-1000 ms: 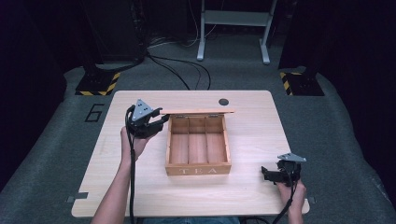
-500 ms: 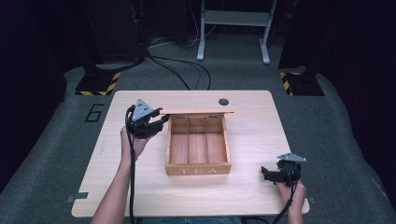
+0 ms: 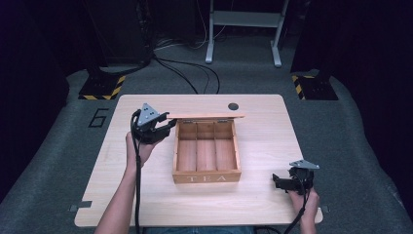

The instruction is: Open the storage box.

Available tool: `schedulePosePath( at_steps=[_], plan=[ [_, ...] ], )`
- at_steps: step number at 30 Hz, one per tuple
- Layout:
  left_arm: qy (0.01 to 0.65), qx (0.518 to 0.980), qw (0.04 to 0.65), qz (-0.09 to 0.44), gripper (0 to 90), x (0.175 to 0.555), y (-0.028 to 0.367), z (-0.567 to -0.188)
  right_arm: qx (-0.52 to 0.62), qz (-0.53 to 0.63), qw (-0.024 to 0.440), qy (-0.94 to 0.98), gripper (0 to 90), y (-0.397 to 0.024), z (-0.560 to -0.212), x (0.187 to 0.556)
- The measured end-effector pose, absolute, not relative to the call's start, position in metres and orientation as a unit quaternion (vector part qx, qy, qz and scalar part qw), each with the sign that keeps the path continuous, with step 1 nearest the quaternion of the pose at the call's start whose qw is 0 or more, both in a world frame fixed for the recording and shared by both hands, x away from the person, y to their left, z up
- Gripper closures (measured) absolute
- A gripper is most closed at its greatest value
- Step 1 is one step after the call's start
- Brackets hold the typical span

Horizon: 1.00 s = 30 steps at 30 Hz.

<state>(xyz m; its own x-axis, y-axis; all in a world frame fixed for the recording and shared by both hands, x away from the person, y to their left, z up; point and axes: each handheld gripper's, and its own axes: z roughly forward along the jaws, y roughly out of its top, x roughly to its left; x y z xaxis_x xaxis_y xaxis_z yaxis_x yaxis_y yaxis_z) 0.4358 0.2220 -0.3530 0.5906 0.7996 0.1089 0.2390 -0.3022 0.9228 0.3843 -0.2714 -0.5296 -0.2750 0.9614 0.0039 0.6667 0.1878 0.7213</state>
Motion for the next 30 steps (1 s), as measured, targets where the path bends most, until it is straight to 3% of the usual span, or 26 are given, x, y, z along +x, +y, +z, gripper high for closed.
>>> schedulePosePath(
  at_steps=[30],
  plan=[
    [0.347,0.742,0.496,0.288,58.9,0.416,0.222,-0.368,0.553,0.314,0.235,0.735,1.5,-0.272,-0.530,0.384]
  ],
)
